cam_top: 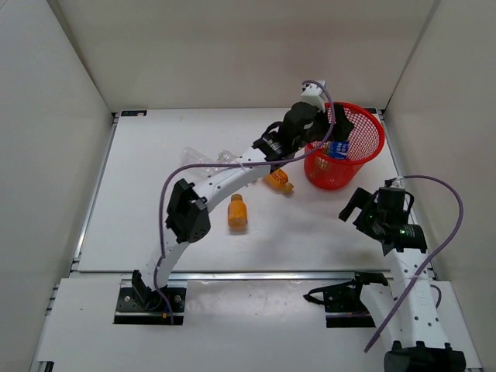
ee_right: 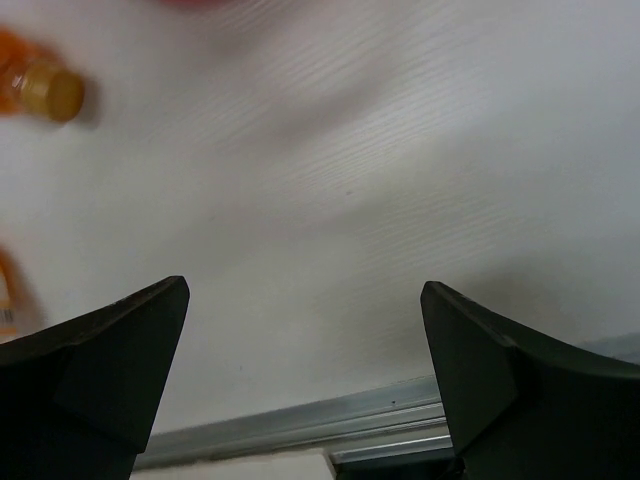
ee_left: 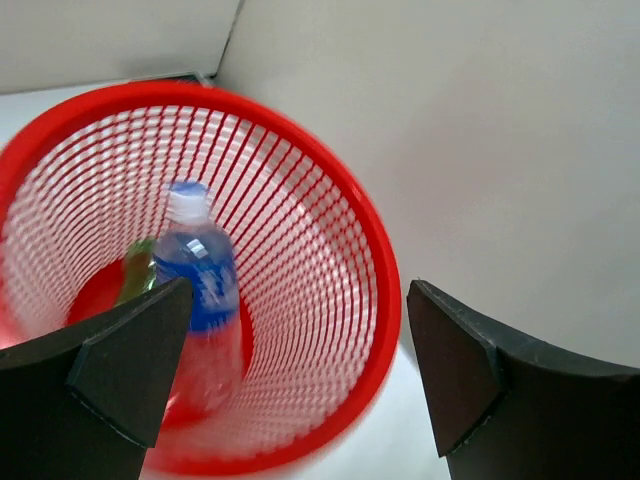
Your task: Put the plastic bottles in the bin
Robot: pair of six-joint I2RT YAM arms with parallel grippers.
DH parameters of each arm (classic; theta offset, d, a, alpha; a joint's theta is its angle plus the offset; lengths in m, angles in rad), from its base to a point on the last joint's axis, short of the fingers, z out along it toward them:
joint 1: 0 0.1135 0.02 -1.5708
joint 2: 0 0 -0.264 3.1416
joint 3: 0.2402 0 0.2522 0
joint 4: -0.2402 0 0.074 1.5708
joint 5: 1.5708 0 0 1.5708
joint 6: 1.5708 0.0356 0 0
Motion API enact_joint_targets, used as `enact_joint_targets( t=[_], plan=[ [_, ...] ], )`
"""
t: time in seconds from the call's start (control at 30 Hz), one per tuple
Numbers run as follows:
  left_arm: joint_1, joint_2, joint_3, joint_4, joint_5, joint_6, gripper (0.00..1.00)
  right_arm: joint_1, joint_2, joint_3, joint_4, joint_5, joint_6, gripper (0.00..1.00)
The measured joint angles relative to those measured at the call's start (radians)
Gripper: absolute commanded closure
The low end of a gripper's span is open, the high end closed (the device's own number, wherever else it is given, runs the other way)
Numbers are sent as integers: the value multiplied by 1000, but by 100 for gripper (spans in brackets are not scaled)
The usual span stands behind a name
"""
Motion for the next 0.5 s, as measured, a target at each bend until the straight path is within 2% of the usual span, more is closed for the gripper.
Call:
enact_joint_targets(
  t=[0.13,0.27,0.3,0.33,0.4,0.5],
  plan=[
    [2,-252,-221,-123,-26,51,1,212,1,0,34,3,-11,1],
    [35,-598,-562,-253,-103,61,2,547,66,18,95,50,-14,1],
    [65,-704,-677,-283,-114,52,1,666,118,47,98,98,-13,1],
    [90,-764,-740,-320,-124,45,1,731,155,70,106,127,-13,1],
    [196,-933,-970,-355,-124,15,1,859,270,131,142,165,-26,1],
    [364,-1115,-1246,-475,-131,-32,1,879,434,173,254,144,-65,3]
  ],
)
